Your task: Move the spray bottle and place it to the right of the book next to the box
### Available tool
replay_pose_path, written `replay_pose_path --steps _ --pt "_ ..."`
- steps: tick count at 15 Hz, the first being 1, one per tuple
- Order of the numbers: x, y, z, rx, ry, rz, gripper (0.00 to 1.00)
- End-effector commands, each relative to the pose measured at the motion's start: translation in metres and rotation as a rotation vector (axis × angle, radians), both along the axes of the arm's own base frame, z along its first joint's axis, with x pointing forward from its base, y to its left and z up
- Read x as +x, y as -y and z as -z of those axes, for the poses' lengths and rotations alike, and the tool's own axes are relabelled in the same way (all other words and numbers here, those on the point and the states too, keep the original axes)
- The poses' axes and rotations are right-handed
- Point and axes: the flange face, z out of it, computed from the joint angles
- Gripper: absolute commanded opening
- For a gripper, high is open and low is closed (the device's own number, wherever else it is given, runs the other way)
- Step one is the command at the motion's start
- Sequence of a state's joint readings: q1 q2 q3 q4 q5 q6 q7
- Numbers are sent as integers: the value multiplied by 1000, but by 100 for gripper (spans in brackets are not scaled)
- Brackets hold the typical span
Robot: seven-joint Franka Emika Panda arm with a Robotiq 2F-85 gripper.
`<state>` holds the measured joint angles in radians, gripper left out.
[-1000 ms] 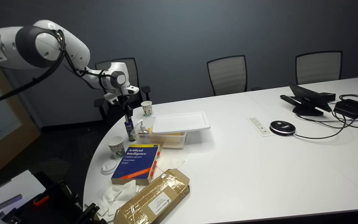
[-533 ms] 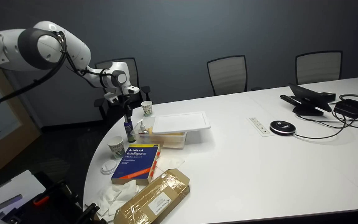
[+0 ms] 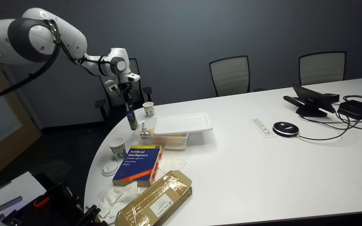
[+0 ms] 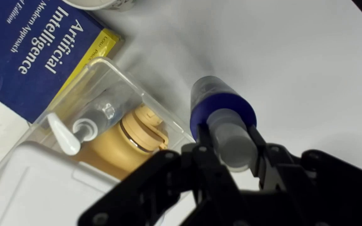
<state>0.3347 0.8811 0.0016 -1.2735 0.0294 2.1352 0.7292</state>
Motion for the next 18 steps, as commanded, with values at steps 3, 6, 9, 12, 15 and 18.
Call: replay_pose_path --steps 3,6,9,12,15,18 --pt "-10 55 -109 14 76 184 8" --pt "-15 109 -153 13 128 312 8" --pt "-27 177 -187 16 170 447 8" --pt "-41 244 -204 17 206 569 8" --pt "-54 301 -198 15 226 664 8" --pt "-66 350 -174 8 235 734 8"
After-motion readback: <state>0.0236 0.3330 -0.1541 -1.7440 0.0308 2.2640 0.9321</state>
